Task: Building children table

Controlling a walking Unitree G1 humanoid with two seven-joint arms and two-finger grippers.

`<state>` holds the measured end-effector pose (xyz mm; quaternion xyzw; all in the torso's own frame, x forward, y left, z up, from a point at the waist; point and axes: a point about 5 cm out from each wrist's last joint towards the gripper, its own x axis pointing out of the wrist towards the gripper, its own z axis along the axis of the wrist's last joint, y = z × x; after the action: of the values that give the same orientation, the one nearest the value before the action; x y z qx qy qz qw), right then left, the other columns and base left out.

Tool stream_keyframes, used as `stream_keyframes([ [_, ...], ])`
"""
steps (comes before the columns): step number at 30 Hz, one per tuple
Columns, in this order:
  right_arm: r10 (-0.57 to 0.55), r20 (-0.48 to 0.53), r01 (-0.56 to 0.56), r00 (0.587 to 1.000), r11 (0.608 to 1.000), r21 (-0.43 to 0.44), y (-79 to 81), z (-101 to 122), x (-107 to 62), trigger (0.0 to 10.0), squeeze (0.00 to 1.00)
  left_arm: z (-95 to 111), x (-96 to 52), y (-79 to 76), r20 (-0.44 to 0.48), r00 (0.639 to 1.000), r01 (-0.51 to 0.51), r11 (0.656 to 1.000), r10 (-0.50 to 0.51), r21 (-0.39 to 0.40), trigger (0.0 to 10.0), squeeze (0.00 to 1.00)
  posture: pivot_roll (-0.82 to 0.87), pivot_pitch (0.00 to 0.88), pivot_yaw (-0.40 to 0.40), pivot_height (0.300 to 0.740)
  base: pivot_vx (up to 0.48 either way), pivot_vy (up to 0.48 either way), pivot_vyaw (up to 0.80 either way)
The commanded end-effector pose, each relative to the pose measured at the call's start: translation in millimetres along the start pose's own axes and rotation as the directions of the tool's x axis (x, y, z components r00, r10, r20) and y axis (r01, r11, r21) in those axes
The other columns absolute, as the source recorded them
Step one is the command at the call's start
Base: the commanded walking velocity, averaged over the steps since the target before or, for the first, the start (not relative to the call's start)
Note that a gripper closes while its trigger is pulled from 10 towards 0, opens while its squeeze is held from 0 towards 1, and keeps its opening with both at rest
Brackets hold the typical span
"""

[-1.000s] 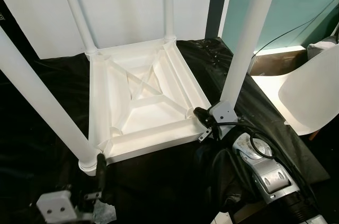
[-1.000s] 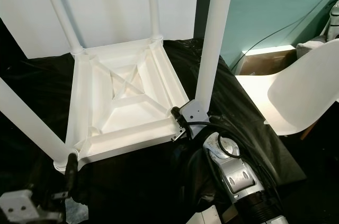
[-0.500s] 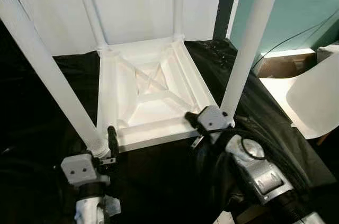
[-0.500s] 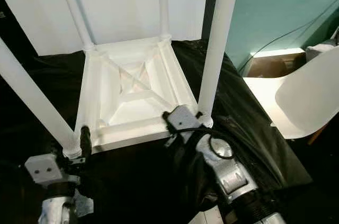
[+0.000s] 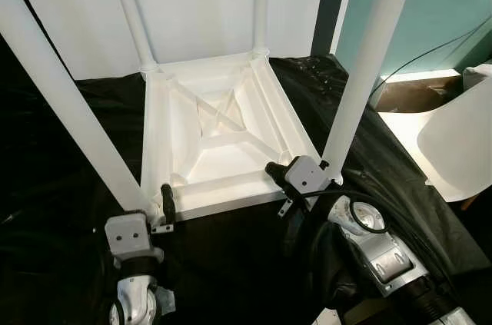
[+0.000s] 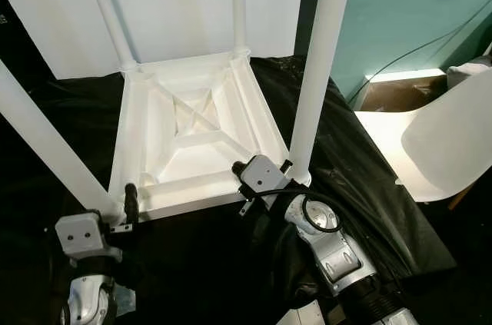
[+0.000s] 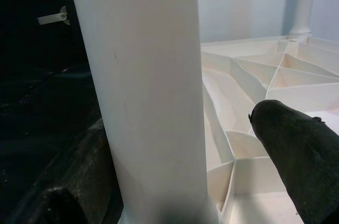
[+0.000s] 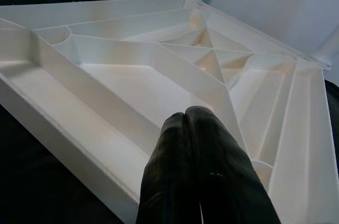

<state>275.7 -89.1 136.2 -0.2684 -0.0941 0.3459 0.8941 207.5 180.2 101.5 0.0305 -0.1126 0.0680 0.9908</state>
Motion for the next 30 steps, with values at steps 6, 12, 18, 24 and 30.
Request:
stream_keyframes([
  [6, -0.019, -0.007, 0.019, 1.000, 1.000, 0.013, 0.6, -4, -1.0, 10.0, 1.00, -4, 5.0, -11.7, -0.001, 0.998, 0.056, 0.998, -0.056, 0.009, 10.0, 0.18, 0.02, 0.000, 0.024, 0.740, 0.000, 0.000, 0.00],
  [12, -0.026, -0.016, 0.026, 1.000, 1.000, 0.003, 0.3, -6, -2.4, 10.0, 0.00, -6, 9.4, -13.3, -0.015, 0.998, 0.056, 0.998, -0.056, -0.008, 10.0, 0.00, 0.02, 0.000, 0.023, 0.740, 0.000, 0.000, 0.00],
  [18, -0.031, -0.017, 0.030, 0.999, 1.000, -0.006, -0.5, -7, -1.2, 10.0, 0.00, -10, 12.1, -8.1, -0.042, 0.999, 0.018, 1.000, -0.016, 0.026, 10.0, 0.00, 0.02, 0.000, 0.024, 0.740, 0.000, 0.000, 0.00],
  [24, -0.031, -0.020, 0.031, 0.999, 0.999, -0.007, 1.2, -8, -1.2, 10.0, 0.00, -11, 10.5, -2.0, -0.047, 0.999, -0.020, 1.000, 0.021, 0.018, 10.0, 0.00, 0.02, 0.000, 0.025, 0.740, 0.000, 0.000, 0.00],
  [30, -0.034, -0.023, 0.034, 0.999, 0.999, -0.003, 2.3, -9, -1.2, 10.0, 0.00, -13, 6.9, -4.1, -0.049, 0.999, -0.013, 1.000, 0.013, 0.001, 9.6, 0.00, 0.02, 0.000, 0.023, 0.740, 0.000, 0.000, 0.00],
])
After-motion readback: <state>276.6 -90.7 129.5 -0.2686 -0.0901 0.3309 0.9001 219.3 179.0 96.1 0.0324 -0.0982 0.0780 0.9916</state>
